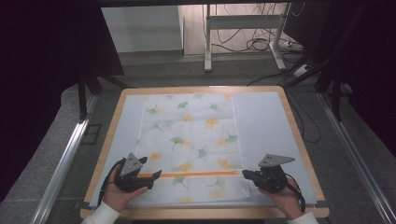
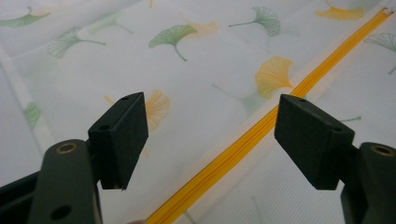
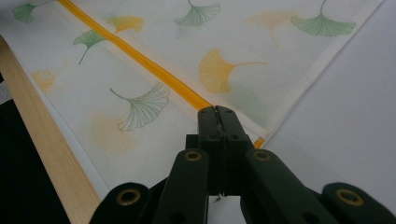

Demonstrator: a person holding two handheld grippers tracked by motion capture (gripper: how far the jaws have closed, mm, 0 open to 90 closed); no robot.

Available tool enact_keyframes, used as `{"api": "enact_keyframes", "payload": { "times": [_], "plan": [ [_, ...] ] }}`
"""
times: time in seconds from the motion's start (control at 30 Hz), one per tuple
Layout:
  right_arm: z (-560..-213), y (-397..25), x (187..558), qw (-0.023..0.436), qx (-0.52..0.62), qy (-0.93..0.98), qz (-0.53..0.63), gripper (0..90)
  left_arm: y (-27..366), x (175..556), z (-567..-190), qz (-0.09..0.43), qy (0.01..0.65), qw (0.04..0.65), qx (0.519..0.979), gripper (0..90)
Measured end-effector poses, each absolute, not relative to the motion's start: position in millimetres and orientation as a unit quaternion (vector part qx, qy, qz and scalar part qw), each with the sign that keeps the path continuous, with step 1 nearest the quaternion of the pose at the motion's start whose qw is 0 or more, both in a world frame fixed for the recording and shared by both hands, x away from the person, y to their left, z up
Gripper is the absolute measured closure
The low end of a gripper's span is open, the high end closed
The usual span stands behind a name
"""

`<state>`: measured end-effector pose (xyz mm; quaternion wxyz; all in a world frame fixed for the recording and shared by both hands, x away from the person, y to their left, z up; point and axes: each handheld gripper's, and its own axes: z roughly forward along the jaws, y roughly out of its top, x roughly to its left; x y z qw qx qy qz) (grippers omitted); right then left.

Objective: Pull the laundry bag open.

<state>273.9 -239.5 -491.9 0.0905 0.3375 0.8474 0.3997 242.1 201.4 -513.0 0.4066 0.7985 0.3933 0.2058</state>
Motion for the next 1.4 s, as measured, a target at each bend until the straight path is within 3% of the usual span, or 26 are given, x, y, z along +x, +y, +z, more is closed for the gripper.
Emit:
{"api": "enact_keyframes", "payload": {
  "times": [1.4],
  "plan": [
    [-511.2,-231.1,266.0,0.066,0.332,0.870,0.359,89.0,98.5,275.4,-495.9,0.159,0.301,0.418,0.842,27.1]
  ]
}}
